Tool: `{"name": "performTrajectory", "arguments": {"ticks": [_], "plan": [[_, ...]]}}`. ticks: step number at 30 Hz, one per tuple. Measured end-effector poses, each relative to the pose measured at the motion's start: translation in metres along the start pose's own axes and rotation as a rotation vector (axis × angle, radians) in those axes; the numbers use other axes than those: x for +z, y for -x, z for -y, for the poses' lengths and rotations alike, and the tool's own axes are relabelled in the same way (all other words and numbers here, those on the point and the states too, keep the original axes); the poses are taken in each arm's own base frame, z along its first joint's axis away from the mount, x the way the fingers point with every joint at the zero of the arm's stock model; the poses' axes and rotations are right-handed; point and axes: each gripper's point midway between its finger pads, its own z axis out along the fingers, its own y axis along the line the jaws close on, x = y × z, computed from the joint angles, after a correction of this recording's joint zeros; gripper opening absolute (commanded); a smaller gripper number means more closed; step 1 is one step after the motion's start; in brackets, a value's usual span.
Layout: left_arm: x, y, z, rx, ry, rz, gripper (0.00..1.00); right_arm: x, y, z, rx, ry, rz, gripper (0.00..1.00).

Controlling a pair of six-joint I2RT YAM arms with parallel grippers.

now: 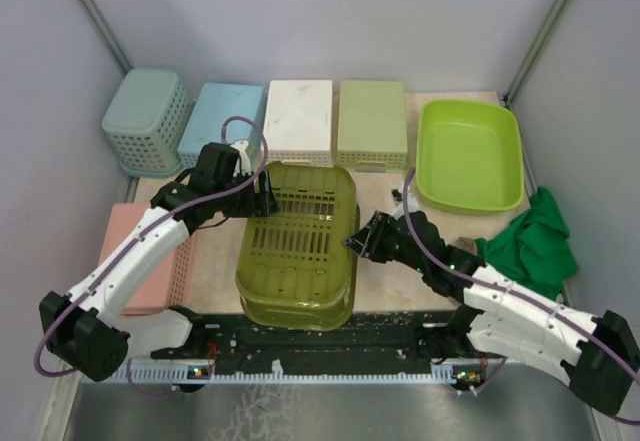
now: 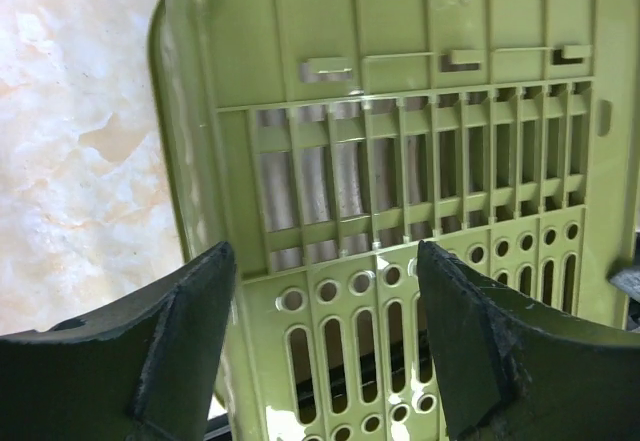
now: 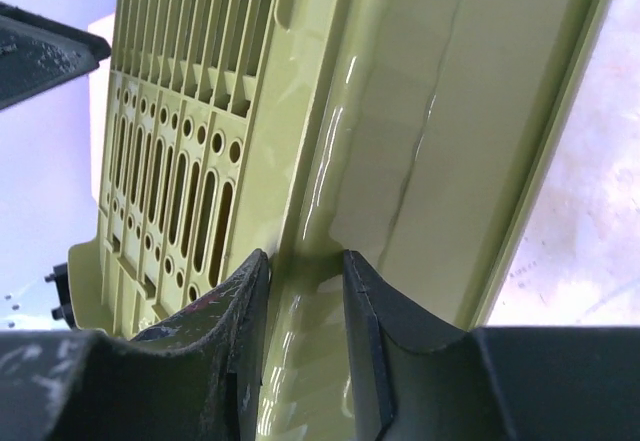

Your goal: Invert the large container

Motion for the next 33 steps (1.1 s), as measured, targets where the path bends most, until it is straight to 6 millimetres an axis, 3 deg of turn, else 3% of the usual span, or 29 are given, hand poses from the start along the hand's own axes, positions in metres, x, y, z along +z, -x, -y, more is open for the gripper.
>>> {"name": "performTrajectory", "arguments": {"ticks": [7, 13, 18, 24, 29, 31, 33], "plan": [[-0.004, 0.008, -0.018, -0.002, 0.079, 0.036, 0.79, 0.035, 0.017, -0.009, 0.038, 0.058, 0.028, 0.27], [-0.01, 0.014, -0.019, -0.005, 0.098, 0.043, 0.85, 0.063, 0.022, -0.028, 0.041, 0.128, 0.01, 0.25], [-0.032, 0.044, -0.022, -0.006, 0.152, 0.12, 0.99, 0.082, 0.02, -0.046, 0.069, 0.204, -0.026, 0.24], [-0.065, 0.085, -0.018, 0.0, 0.192, 0.247, 1.0, 0.104, 0.017, -0.064, 0.114, 0.277, -0.077, 0.25], [-0.088, 0.104, -0.008, 0.021, 0.163, 0.321, 1.0, 0.105, 0.019, -0.062, 0.109, 0.271, -0.092, 0.32], [-0.091, 0.104, -0.003, 0.034, 0.136, 0.325, 1.0, 0.098, 0.031, -0.055, 0.091, 0.241, -0.065, 0.38], [-0.089, 0.102, 0.002, 0.044, 0.116, 0.315, 1.0, 0.085, 0.057, -0.041, 0.059, 0.178, 0.001, 0.48]]}}
